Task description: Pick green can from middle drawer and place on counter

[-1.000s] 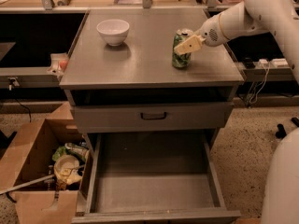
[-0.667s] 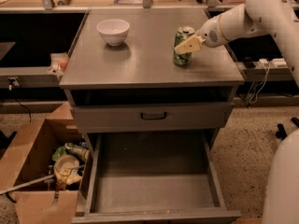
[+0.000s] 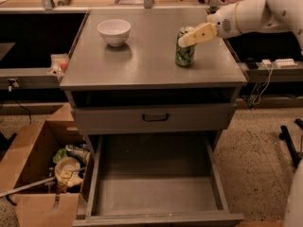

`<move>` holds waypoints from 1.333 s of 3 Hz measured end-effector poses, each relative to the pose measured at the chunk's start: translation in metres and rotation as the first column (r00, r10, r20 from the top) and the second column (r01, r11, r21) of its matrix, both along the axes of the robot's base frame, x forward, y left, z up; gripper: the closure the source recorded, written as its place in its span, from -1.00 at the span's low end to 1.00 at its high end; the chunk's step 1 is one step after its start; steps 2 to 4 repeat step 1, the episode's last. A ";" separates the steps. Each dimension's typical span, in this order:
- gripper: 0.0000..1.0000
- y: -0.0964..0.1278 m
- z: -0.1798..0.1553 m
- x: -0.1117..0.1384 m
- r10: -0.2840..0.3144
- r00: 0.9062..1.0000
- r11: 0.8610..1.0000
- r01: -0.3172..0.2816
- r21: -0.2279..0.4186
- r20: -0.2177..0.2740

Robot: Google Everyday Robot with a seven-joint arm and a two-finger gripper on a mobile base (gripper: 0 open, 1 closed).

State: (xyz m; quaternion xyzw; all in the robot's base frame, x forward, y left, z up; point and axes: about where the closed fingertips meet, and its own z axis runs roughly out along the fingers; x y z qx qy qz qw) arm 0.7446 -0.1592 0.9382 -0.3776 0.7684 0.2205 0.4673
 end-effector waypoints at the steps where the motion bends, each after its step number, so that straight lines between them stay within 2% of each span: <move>1: -1.00 0.004 0.058 -0.014 0.022 0.993 0.997 -0.030 0.066 0.112; 4: -1.00 0.004 0.058 -0.014 0.022 0.993 0.997 -0.030 0.066 0.112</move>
Offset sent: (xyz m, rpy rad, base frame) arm 0.0000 0.0000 0.0000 0.0000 0.0000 0.0000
